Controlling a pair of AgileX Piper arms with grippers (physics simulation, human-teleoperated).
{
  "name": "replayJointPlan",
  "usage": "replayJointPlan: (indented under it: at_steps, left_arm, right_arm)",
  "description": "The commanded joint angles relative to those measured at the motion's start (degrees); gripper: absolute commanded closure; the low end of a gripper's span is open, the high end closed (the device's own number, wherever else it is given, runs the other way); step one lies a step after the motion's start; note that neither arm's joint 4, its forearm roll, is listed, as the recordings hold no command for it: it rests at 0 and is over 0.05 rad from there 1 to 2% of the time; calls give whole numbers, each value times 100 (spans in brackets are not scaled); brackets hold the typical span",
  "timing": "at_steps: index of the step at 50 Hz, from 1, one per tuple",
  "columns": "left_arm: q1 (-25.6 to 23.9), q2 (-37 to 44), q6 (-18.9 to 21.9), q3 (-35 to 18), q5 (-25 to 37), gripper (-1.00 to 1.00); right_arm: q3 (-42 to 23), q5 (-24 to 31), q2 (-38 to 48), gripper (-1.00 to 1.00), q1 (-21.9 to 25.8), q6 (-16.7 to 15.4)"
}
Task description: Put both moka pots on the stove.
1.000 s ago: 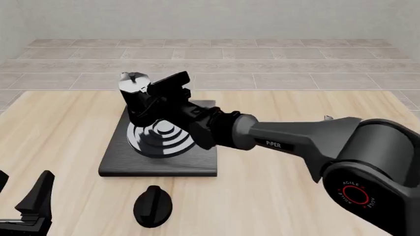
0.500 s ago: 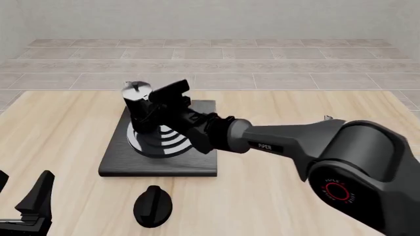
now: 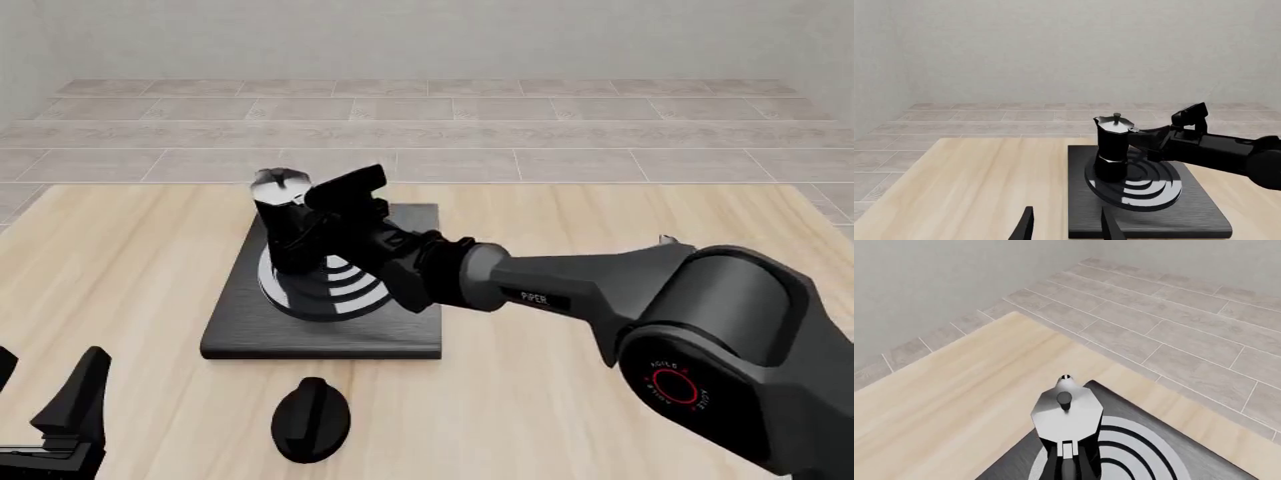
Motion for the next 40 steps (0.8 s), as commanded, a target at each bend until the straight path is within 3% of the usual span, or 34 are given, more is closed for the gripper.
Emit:
replayJointPlan:
  at_steps: [1,8,9,23,40]
  left_arm:
    - [1,-1,-1,0,0,-100]
    - [-1,1,1,0,0,-100]
    - [0,1,-1,0,0,-100]
    - [0,0,0,0,0,-100]
    - [0,1,0,0,0,-100]
  right_arm:
    - [-30,-28,-58,100,25,68]
    - [42,-77,-71,100,52,-25]
    - [27,-52,-55,-100,36,-46]
    - [97,-56,-150,-100,29,-19]
    - [842,-9,-1005,-100,247,-143]
